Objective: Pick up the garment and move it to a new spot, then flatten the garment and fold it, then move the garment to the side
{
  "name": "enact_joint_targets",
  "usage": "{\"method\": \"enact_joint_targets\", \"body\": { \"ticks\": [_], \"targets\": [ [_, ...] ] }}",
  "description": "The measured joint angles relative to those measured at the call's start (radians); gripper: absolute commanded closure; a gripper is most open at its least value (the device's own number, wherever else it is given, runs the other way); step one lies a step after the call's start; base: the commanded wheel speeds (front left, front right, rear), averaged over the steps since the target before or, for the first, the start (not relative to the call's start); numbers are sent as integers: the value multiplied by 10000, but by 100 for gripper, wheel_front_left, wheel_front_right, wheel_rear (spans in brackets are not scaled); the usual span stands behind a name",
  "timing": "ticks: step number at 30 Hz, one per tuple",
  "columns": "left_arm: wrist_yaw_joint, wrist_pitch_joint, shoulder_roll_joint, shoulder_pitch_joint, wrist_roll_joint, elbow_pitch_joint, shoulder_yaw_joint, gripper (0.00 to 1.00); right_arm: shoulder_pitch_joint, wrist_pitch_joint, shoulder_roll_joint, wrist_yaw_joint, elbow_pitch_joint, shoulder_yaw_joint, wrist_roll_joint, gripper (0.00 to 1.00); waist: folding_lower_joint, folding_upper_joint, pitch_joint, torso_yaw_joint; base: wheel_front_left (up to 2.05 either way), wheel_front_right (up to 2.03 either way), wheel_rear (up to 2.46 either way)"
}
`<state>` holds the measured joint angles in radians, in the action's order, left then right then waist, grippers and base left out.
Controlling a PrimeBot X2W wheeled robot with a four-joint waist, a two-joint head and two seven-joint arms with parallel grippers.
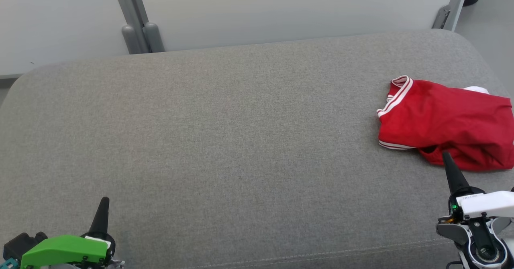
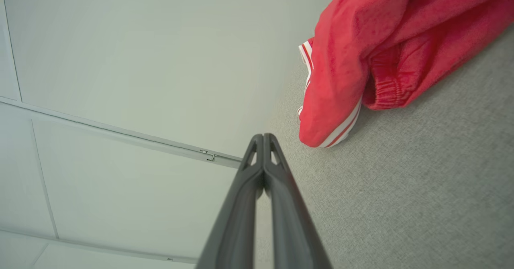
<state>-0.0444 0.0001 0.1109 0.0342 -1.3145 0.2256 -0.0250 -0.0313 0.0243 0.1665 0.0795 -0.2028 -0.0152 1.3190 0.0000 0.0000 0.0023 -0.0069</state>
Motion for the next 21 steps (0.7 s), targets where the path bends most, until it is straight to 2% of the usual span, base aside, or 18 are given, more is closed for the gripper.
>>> {"method": "enact_joint_targets", "body": {
  "ticks": [21],
  "targets": [
    [-537, 671, -397, -560, -2318, 301, 589, 100, 544, -650, -662, 253, -451, 665, 2428, 100, 0, 0, 6, 54, 0, 0, 0]
  ]
}}
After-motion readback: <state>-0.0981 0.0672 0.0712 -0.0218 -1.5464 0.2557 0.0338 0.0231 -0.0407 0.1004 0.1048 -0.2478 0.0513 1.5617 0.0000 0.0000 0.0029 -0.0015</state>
